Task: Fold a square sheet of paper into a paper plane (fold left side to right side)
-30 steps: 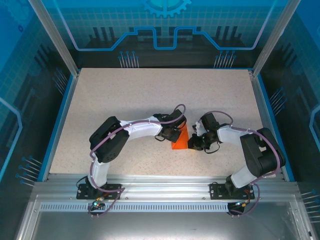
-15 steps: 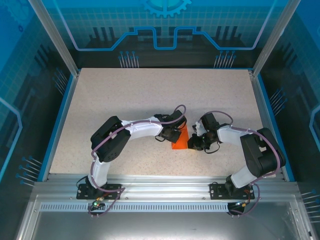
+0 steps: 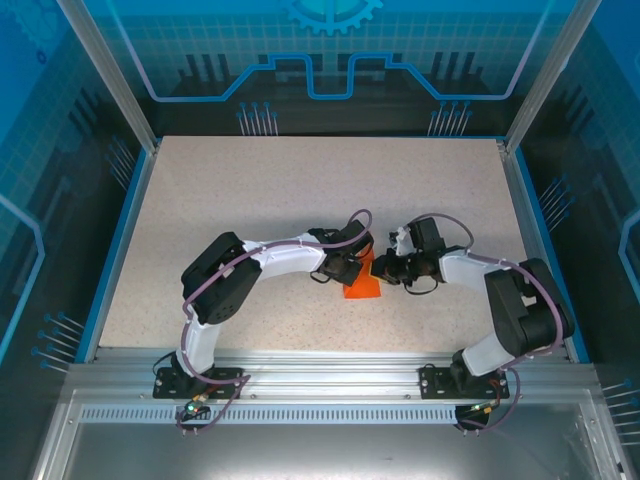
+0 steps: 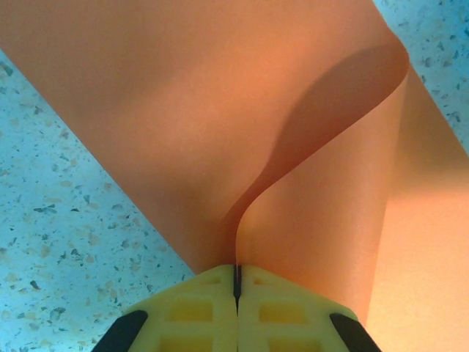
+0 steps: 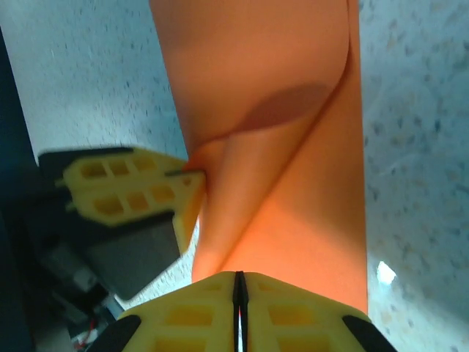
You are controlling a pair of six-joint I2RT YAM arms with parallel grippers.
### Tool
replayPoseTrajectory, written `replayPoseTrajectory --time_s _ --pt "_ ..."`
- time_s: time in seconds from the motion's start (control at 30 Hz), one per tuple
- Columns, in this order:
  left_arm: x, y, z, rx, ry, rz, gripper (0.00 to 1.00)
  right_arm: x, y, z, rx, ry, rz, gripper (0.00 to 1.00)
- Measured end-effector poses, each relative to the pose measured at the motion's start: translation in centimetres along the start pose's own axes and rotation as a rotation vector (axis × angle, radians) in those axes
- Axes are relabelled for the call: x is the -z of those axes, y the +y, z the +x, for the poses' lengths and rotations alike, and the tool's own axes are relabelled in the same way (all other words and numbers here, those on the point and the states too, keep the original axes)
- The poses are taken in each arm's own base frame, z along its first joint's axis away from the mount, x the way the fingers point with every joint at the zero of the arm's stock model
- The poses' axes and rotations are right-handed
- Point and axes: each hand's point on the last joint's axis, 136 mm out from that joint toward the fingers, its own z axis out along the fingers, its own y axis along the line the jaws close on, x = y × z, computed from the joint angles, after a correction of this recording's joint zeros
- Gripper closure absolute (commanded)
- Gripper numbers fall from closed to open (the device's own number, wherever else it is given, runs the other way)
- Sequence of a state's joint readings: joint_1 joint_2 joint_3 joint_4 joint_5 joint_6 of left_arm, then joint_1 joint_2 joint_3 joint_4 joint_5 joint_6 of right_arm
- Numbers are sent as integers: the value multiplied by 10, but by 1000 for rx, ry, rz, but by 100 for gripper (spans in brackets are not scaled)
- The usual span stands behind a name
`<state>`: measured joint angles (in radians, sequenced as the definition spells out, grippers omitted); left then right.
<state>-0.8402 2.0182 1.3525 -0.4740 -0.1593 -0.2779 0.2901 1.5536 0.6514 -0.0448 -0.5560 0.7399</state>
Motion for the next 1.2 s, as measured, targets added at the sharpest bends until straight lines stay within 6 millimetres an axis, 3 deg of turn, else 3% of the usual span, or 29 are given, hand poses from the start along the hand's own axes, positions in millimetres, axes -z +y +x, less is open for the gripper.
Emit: replayPoseTrajectory --time_s 0.4,1.2 --pt "0 0 0 0 0 0 93 -22 16 -24 -29 -9 -17 89" --pt "0 -1 0 -1 1 4 91 -32 -15 -20 1 26 147 89"
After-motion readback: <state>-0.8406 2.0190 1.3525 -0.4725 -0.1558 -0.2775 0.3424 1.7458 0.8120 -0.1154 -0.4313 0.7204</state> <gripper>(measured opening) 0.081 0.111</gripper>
